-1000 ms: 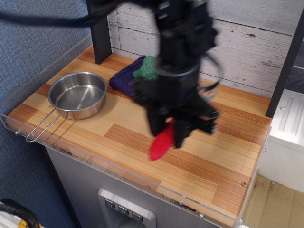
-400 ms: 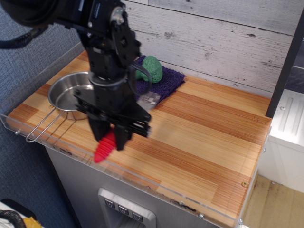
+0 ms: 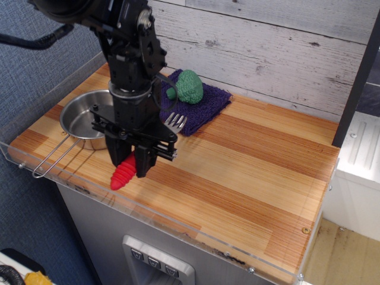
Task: Put the fork on the right side of the pan
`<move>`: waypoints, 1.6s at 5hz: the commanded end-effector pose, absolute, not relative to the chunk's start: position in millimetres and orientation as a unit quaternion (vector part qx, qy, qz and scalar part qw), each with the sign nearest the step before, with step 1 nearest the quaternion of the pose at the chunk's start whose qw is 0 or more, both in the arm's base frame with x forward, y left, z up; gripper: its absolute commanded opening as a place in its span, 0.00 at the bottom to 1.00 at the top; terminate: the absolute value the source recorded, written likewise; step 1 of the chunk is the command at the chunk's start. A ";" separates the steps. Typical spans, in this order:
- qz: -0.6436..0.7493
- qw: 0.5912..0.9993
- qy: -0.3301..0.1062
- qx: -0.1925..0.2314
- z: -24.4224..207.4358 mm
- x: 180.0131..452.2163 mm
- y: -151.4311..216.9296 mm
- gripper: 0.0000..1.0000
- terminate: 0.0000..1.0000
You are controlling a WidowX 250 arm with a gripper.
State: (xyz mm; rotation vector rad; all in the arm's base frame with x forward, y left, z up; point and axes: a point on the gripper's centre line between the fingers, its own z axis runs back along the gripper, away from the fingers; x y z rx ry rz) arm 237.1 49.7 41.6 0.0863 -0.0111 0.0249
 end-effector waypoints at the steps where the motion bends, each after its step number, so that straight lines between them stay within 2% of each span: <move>1: 0.030 0.998 -0.014 0.049 35.6 236.7 70.3 0.00 0.00; 3: 0.032 0.999 0.000 0.038 24.5 239.9 78.7 0.00 0.00; 4: 0.020 0.999 0.007 0.032 25.7 241.8 77.9 1.00 0.00; 7: -0.002 0.999 0.001 0.040 34.5 251.9 69.6 1.00 0.00; 8: -0.004 0.998 -0.042 0.056 81.7 258.8 53.4 1.00 0.00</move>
